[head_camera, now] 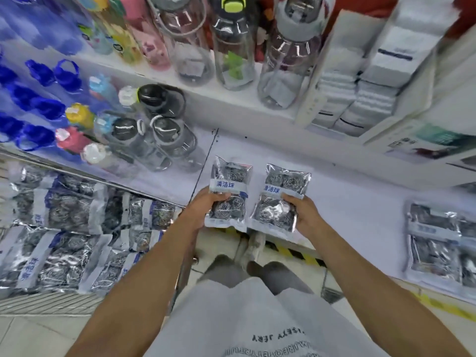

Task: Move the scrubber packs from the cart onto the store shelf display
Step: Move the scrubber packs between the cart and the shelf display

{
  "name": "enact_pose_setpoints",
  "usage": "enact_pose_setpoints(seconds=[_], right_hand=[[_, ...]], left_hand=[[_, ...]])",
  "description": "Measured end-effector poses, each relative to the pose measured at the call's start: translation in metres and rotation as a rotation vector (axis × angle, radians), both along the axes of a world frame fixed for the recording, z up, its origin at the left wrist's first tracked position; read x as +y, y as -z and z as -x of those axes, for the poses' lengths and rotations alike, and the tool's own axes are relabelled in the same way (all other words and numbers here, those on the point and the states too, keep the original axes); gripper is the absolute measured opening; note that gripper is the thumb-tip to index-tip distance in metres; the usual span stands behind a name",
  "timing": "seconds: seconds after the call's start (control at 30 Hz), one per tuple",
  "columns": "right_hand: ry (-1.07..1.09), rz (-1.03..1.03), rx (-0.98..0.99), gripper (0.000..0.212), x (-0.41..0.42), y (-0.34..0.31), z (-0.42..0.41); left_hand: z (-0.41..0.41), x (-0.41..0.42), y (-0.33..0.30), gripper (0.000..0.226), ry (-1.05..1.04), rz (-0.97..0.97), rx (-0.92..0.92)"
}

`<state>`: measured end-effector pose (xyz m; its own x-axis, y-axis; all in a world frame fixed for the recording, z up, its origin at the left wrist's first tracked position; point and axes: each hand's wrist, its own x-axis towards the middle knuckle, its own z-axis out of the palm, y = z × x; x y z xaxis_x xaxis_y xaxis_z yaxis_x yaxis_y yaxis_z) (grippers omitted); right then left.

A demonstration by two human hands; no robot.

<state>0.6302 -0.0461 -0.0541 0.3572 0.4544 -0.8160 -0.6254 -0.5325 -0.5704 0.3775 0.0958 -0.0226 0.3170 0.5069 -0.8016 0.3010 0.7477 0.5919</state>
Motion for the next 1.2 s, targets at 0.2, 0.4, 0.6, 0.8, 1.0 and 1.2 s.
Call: enact_pose_setpoints(seconds=[0.2,0.4,0.6,0.8,1.0,1.2], right_hand=[[0.039,0.118,0.064,0.046,0.023,0.031,-0.024],[0.006,0.233,-0.011,0.059,0.051,0.080,-0.038],[0.001,0.294,-0.078,0.055,0.073,0.121,-0.052],[0.024,0.353,-0.180,0.053,0.095,0.127,-0.049],[-0.007,0.347,-0.252,0.061,0.111,0.129,-0.046],[-0.128,0.379,-0.359,0.093,0.102,0.109,-0.041]], left_hand=[[-0.044,0.031,0.049,0.037,0.037,-0.061,0.079],[-0.062,0.066,0.105,0.043,0.049,-0.024,0.116],[-0.067,0.093,0.138,0.049,0.087,-0.082,0.154],[-0.072,0.113,0.152,0.033,0.096,-0.207,0.245],[-0.069,0.121,0.161,0.039,0.114,-0.290,0.302],[-0.063,0.119,0.142,0.074,0.324,-0.357,0.391]])
